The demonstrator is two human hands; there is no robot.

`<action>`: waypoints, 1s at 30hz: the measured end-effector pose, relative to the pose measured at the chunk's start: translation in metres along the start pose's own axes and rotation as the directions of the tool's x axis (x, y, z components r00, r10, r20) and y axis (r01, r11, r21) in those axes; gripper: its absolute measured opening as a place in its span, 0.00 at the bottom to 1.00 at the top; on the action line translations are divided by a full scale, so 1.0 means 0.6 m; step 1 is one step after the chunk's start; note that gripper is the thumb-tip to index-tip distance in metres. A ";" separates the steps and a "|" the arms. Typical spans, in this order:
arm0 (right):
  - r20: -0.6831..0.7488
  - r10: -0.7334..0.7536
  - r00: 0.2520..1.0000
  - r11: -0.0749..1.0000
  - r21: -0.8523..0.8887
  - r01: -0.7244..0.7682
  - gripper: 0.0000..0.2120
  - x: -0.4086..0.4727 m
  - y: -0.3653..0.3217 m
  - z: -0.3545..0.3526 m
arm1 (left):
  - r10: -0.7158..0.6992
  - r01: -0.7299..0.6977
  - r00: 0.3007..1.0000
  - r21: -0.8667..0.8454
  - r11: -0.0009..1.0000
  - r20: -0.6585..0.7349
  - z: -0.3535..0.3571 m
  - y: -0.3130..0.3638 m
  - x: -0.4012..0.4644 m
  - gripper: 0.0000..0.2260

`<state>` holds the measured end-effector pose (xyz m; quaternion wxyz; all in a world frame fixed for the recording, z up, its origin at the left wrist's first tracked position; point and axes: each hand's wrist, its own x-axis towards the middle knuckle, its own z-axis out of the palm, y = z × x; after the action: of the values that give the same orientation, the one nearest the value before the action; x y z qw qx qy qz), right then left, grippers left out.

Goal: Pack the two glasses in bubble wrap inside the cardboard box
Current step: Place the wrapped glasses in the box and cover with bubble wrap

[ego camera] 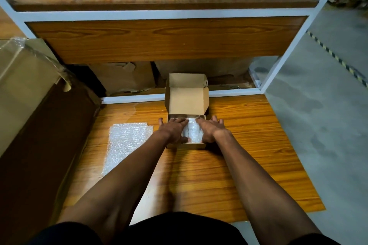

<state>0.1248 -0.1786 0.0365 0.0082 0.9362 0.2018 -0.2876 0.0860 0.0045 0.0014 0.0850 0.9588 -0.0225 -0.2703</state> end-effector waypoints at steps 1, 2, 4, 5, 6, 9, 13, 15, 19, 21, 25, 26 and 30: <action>-0.016 0.001 1.000 1.000 -0.014 -0.001 0.45 0.000 -0.002 0.002 | -0.002 0.002 1.000 0.009 1.000 -0.015 0.001 0.002 0.001 0.43; -0.031 0.003 1.000 1.000 -0.027 -0.004 0.44 0.002 -0.003 0.006 | -0.003 0.004 0.999 0.020 1.000 -0.032 0.002 0.003 0.002 0.44; -0.063 0.006 0.998 0.998 -0.058 -0.009 0.42 0.003 -0.007 0.010 | -0.004 0.007 0.999 0.044 0.999 -0.053 0.004 0.005 0.003 0.44; -0.079 0.007 0.997 0.998 -0.069 -0.012 0.41 0.004 -0.008 0.011 | -0.003 0.006 0.998 0.053 0.999 -0.056 0.004 0.006 0.003 0.44; -0.089 0.009 0.996 0.997 -0.069 -0.015 0.41 0.005 -0.009 0.011 | 0.002 0.002 0.998 0.057 0.998 -0.055 0.003 0.007 0.003 0.45; -0.042 0.027 0.999 1.000 -0.007 -0.027 0.44 0.008 -0.008 0.010 | 0.026 -0.026 1.000 -0.002 1.000 -0.006 0.000 0.002 0.001 0.44; -0.016 0.057 0.998 0.996 0.065 -0.056 0.47 0.017 -0.005 0.017 | 0.048 -0.043 0.998 -0.111 0.993 0.039 0.005 -0.020 -0.006 0.43; -0.020 0.062 0.998 0.995 0.074 -0.061 0.47 0.025 -0.005 0.025 | 0.038 -0.035 0.999 -0.123 0.992 0.018 0.011 -0.021 -0.008 0.42; -0.014 0.071 0.997 0.992 0.104 -0.069 0.48 0.036 -0.003 0.030 | 0.032 -0.029 0.999 -0.120 0.992 0.018 0.013 -0.016 -0.004 0.42; -0.013 0.069 0.998 0.994 0.089 -0.068 0.47 0.034 -0.004 0.025 | 0.048 -0.044 0.999 -0.129 0.991 0.024 0.011 -0.019 -0.004 0.42; -0.028 0.071 0.997 0.996 0.063 -0.069 0.39 0.025 -0.022 0.008 | 0.065 -0.111 0.980 -0.246 0.963 -0.185 0.017 -0.034 -0.020 0.29; -0.055 0.073 0.996 0.997 0.039 -0.071 0.34 0.022 -0.032 0.002 | 0.045 -0.138 0.952 -0.291 0.947 -0.302 0.024 -0.041 -0.028 0.22; -0.334 0.064 0.940 0.998 0.043 -0.053 0.18 0.017 -0.080 -0.023 | -0.169 -0.124 0.779 -0.411 0.903 -0.605 0.051 -0.086 -0.054 0.10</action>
<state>0.1214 -0.1287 0.0477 -0.0334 0.9770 0.1676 -0.1273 0.0425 0.0535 -0.0164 0.2929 0.9507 0.0788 0.0650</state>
